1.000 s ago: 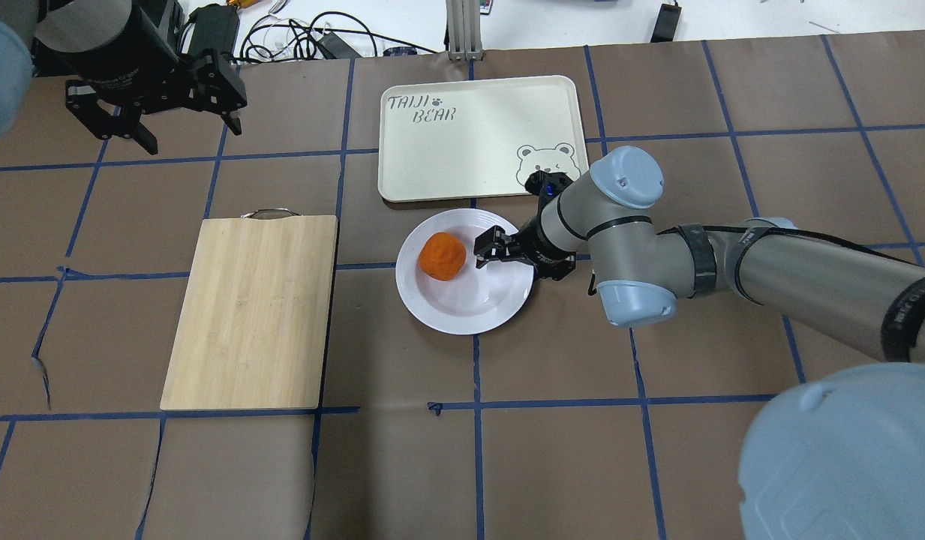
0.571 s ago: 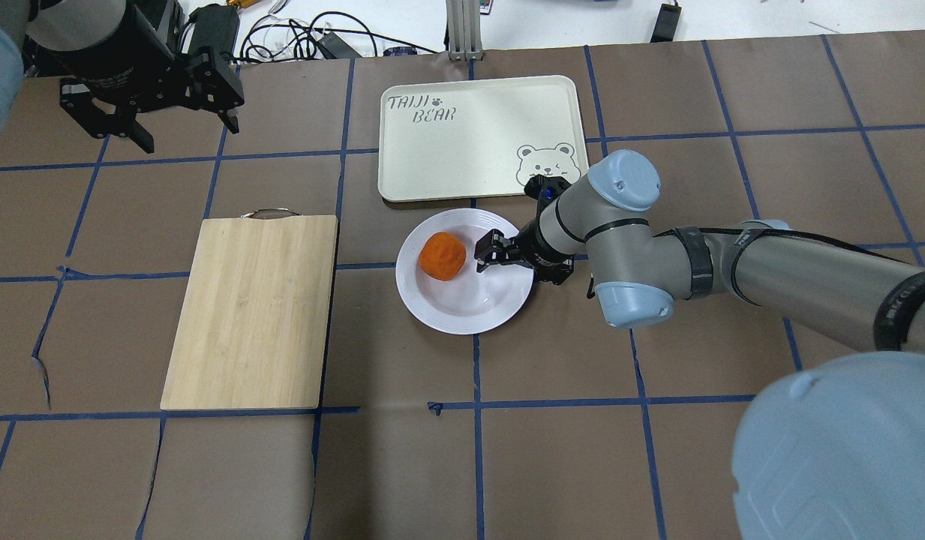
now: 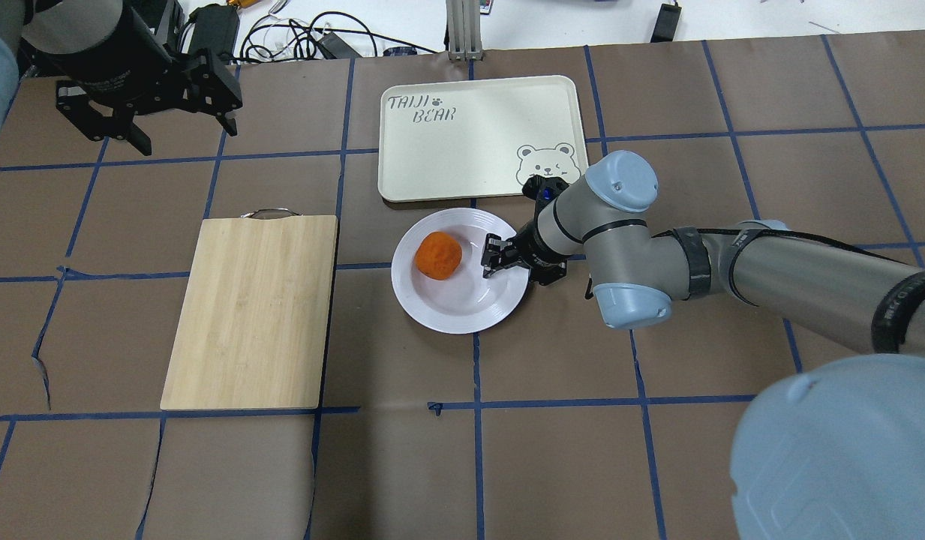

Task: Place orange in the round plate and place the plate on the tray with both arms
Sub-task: 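Slide the plate with the right gripper onto the bear-printed tray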

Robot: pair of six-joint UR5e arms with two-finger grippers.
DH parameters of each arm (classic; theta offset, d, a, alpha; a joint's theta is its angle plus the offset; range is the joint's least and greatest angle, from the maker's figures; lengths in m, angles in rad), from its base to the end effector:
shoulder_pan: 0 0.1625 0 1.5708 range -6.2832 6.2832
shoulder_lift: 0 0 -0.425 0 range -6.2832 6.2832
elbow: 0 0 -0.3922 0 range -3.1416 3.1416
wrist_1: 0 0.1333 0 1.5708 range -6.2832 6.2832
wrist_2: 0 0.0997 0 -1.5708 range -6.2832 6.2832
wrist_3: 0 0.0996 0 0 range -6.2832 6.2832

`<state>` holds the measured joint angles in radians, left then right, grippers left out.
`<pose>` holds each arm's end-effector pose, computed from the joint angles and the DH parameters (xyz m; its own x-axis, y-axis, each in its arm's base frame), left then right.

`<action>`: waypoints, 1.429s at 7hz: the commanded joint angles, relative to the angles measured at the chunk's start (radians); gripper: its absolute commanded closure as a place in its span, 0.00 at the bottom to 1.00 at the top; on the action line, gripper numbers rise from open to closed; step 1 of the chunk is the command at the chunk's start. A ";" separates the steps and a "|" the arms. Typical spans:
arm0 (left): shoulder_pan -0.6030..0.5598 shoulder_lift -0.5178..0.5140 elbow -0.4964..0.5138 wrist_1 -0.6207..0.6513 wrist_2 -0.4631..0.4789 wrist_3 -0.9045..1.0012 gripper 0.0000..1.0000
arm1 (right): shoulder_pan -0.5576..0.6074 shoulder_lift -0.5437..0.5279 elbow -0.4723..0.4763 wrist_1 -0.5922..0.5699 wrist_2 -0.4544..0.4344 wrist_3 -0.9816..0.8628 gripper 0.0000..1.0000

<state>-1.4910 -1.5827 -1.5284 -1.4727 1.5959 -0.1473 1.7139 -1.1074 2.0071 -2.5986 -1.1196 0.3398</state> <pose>-0.0898 -0.5175 0.5135 -0.9739 -0.2271 -0.0058 -0.2244 0.9657 -0.1305 0.2525 -0.5134 0.1594 -0.8795 0.1542 -0.4503 0.1609 0.9867 0.0237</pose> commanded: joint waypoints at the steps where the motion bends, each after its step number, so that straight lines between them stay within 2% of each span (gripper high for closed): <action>1: 0.000 0.004 -0.012 0.000 0.002 0.000 0.00 | 0.003 -0.006 -0.004 0.000 -0.002 0.002 0.82; 4: 0.000 0.006 -0.025 0.000 0.004 0.002 0.00 | 0.000 -0.021 -0.033 0.003 0.003 0.074 0.89; 6: 0.000 0.026 -0.044 0.005 0.001 0.041 0.00 | -0.036 -0.025 -0.092 0.018 0.050 0.094 0.89; 8: 0.000 0.026 -0.061 0.003 0.006 0.043 0.00 | -0.057 -0.017 -0.157 0.032 0.053 0.094 0.91; 9: 0.000 0.026 -0.062 0.005 0.004 0.043 0.00 | -0.057 0.030 -0.242 0.032 0.052 0.099 0.92; 10: -0.002 0.024 -0.067 0.006 -0.005 0.044 0.00 | -0.059 0.128 -0.383 0.034 0.038 0.114 0.92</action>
<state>-1.4914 -1.5575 -1.5902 -1.4684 1.5982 -0.1041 1.6577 -1.0695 1.7626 -2.5667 -1.0709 0.4407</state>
